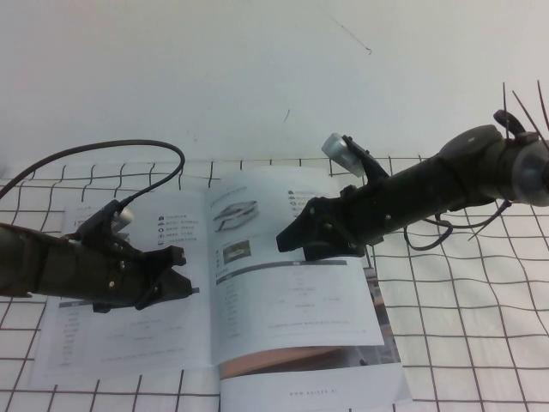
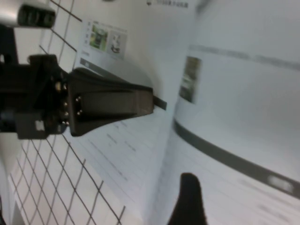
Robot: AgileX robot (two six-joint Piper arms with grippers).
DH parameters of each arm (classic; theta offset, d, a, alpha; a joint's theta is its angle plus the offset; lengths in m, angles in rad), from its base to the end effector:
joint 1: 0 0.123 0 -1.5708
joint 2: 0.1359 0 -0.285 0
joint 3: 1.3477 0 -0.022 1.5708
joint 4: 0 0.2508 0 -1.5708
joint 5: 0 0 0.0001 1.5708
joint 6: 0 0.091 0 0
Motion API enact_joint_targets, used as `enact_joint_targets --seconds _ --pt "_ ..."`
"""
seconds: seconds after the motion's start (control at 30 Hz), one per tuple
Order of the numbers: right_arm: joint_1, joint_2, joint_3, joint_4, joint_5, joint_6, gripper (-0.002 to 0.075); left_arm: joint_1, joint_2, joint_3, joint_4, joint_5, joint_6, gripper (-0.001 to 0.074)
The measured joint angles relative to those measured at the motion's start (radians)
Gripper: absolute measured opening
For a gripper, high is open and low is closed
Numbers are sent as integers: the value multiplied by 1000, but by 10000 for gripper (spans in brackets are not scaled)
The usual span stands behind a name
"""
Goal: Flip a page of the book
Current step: Open the closed book
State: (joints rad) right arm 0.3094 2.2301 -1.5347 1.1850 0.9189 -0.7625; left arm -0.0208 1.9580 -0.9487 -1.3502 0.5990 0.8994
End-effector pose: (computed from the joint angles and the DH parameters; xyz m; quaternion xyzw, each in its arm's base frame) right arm 0.4097 0.2014 0.1434 -0.1406 0.8811 0.4356 0.1190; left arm 0.3467 -0.0574 0.1167 -0.1080 0.9245 -0.3222 0.1728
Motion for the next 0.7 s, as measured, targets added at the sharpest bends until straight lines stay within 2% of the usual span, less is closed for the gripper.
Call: enact_joint_targets --seconds 0.37,0.47,0.7 --pt "1 0 -4 45 13 -14 520 0 0 0 0 0 0 -3" --pt "-3 0 -36 -66 33 38 520 0 0 0 0 0 0 -3" --pt "-3 0 -164 -507 87 290 520 0 0 0 8 0 0 -3"
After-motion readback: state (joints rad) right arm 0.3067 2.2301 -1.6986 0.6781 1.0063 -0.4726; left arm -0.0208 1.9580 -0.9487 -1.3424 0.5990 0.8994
